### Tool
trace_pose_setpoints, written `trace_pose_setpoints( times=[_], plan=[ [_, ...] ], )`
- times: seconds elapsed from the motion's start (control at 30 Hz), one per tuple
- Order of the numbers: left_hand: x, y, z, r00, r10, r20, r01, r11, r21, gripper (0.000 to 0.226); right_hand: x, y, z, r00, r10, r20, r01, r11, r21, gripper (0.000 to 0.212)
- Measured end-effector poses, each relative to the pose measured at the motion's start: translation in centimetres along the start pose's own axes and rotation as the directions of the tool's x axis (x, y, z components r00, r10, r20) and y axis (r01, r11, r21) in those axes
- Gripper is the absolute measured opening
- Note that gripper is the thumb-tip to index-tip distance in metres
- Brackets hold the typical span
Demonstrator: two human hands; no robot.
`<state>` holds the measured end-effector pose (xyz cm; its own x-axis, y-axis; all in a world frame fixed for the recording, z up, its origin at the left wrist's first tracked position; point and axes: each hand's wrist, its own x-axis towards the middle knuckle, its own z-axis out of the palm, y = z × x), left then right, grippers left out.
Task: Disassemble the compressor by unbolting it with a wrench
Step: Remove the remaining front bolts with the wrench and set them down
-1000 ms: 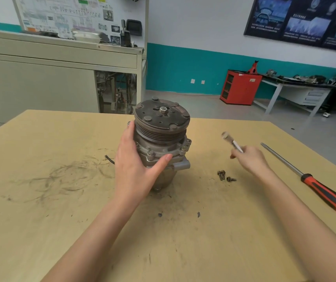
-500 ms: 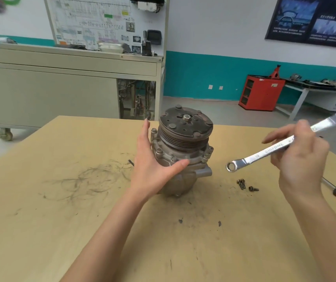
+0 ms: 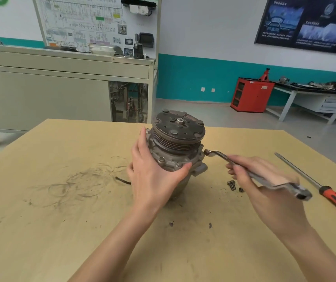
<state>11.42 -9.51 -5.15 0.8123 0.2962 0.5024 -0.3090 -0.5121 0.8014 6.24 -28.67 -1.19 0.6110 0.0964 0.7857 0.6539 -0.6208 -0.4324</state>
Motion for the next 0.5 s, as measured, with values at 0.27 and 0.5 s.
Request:
trace_pose_setpoints(
  times=[0.27,0.5],
  plan=[
    [-0.5,-0.1,0.6,0.998,0.057,-0.026,-0.053,0.993,0.109,0.125,-0.9,0.1,2.7,0.975,-0.221,-0.017,0.212,0.953,-0.215,0.025],
    [-0.2,-0.6,0.4,0.995,0.103,0.0,-0.102,0.986,0.131,0.125,-0.4,-1.1,3.5,0.963,-0.264,0.051,0.26,0.871,-0.416,0.035]
  ],
)
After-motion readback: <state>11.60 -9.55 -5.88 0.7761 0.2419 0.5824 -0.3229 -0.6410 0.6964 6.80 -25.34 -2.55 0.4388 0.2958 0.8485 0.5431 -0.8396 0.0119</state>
